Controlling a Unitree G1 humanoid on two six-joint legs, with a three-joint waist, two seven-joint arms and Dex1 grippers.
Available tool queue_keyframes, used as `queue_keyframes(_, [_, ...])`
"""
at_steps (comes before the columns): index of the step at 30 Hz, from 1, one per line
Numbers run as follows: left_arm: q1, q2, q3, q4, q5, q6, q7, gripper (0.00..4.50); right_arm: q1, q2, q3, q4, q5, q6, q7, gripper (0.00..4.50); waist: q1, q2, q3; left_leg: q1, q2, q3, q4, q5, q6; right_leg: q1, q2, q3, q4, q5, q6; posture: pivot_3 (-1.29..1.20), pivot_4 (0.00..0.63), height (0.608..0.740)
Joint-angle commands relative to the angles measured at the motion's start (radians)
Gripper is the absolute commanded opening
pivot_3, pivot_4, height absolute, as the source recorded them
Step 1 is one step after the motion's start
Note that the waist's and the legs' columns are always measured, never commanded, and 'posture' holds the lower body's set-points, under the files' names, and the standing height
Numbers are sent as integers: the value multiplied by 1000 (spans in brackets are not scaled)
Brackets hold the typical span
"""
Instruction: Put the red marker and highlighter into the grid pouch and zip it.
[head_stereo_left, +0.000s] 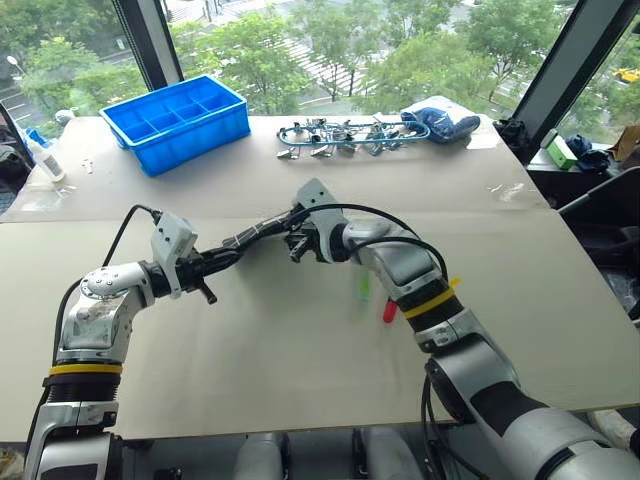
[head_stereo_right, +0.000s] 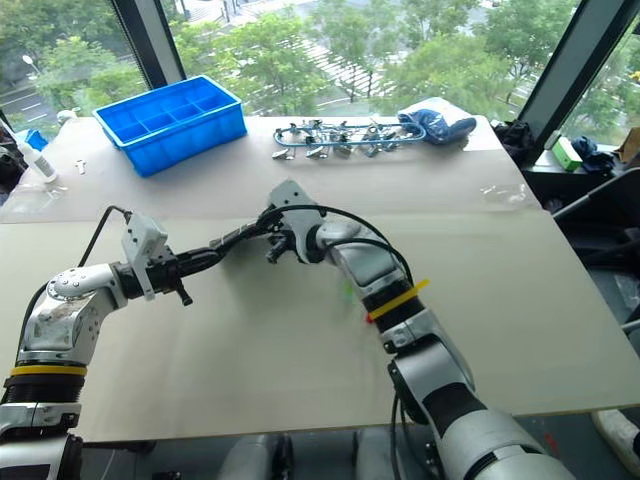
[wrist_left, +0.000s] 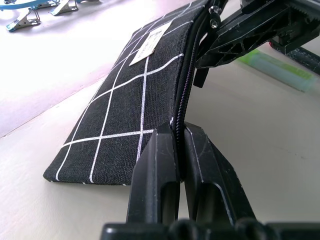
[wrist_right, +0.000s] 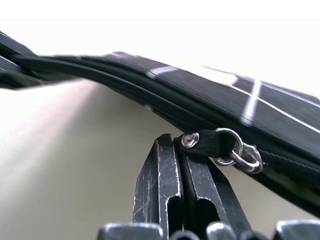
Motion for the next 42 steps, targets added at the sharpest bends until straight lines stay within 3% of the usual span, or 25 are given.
queue_keyframes(1, [-21, -1, -2, -11, -15, -9, -14, 0, -29, -1, 52, -34, 10, -27, 108, 12, 2, 0, 0, 0, 0, 0, 0, 0, 0, 0, 0, 0, 0, 0, 0, 0, 150, 740])
queue_keyframes(7, [-32, -5, -9, -4, -14, -5, -21, 0, -54, 13, 116, 39, -31, -74, 180, 12, 1, 0, 0, 0, 0, 0, 0, 0, 0, 0, 0, 0, 0, 0, 0, 0, 150, 740])
queue_keyframes(13, [-36, -9, -13, -2, -15, -5, -25, 0, -164, 126, 43, 274, -37, -150, 136, 12, -10, 0, 0, 0, 0, 0, -1, 1, -2, -1, 1, 0, 1, 0, 0, 0, 150, 740])
queue_keyframes(19, [-29, -10, -12, -10, -16, -3, -23, 0, -156, 137, 61, 266, -60, -173, 197, 12, -13, 0, 0, 0, -1, 0, -1, 5, -8, 0, -1, 0, -1, 0, 0, 0, 150, 740])
queue_keyframes(20, [-26, -10, -11, -13, -17, -3, -21, 0, -146, 127, 61, 261, -65, -180, 199, 324, -13, 0, 0, 0, -1, 0, -1, 5, -8, 0, -1, 0, -1, 0, 0, 0, 150, 740])
queue_keyframes(26, [-10, -9, -6, -20, -18, -3, -18, 0, -58, 18, 20, 55, -30, -86, 242, 2266, -13, 0, 0, -1, 0, -1, -1, 5, -8, 0, -1, -1, -1, 0, 0, 0, 150, 740])
queue_keyframes(29, [-3, -12, -4, -26, -20, -1, -14, 0, 31, -75, -23, -181, 38, 79, 269, 3214, -12, 0, 0, -1, 0, -2, -1, 4, -7, 0, -1, -1, -1, 0, 0, 0, 150, 740])
queue_keyframes(35, [22, -20, 0, -53, -25, 7, -2, 0, 252, -284, -276, -724, 260, 476, 253, 3214, 6, 0, 0, -1, 0, -6, -1, 1, -2, 0, -1, 0, -2, 0, 0, 0, 150, 740])
queue_keyframes(39, [31, -20, 5, -58, -26, 6, 0, 0, 348, -357, -420, -878, 249, 674, 120, 3214, 10, -1, 0, 0, -1, -9, -1, -1, 1, 2, -1, -1, -2, 0, 0, 0, 150, 740])
queue_keyframes(42, [29, -24, 6, -49, -25, 3, 1, 0, 406, -397, -437, -935, 166, 769, -29, 3214, 8, -1, 0, 1, -1, -9, -1, -1, 2, 1, -1, 0, -4, 0, 0, 0, 150, 740])
